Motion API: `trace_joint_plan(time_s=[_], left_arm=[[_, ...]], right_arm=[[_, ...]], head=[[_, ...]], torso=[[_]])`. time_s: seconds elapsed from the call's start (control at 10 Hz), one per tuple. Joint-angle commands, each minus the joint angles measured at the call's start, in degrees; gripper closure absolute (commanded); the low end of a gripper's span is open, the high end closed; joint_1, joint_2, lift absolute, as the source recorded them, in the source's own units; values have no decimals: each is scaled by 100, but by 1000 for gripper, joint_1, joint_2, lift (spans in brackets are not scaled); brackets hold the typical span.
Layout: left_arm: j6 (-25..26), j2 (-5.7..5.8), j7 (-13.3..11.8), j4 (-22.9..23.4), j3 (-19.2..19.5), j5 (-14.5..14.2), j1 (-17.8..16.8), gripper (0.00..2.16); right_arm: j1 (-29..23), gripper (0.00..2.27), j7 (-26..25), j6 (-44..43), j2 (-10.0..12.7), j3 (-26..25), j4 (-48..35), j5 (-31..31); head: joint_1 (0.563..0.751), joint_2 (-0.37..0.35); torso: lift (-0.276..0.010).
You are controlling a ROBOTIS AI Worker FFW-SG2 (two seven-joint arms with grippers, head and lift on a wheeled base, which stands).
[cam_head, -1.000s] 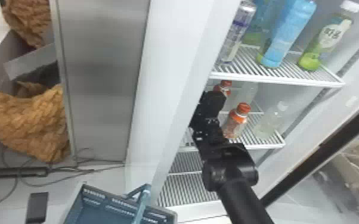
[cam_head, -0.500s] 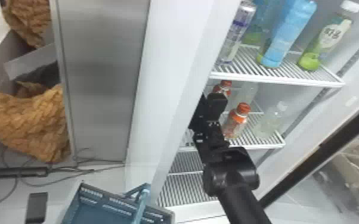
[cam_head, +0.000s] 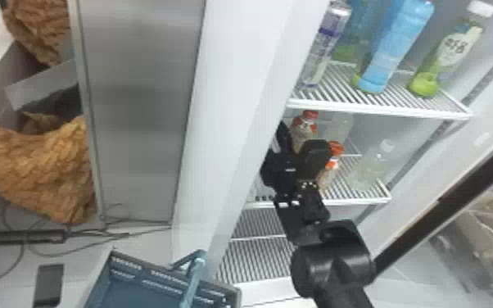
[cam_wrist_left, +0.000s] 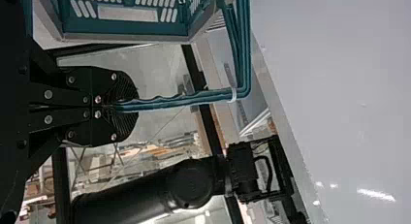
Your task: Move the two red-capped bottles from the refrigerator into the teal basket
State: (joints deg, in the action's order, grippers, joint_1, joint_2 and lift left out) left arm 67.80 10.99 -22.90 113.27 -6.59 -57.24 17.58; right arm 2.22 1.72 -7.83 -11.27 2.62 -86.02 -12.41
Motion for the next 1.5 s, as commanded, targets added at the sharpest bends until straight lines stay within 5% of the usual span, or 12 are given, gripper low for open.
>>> trace_joint_plan(time_s=[0.0,0.6,1.4], left_arm=[[-2,0,-4,0,-4,0,0,1167],[-101,-18,-4,0,30,0,14,1167],[-185,-18,-22,0,42,0,42,1165]], right_arm=[[-334,802,4,52,-41,-56,-419,-119],[-2219,800,127,403,-173,-525,-2641,-553],[-4117,800,268,1078,64,-1142,-4357,-519]], head=[[695,-350],[695,-350],[695,-350]], torso=[[-224],[-224],[-224]])
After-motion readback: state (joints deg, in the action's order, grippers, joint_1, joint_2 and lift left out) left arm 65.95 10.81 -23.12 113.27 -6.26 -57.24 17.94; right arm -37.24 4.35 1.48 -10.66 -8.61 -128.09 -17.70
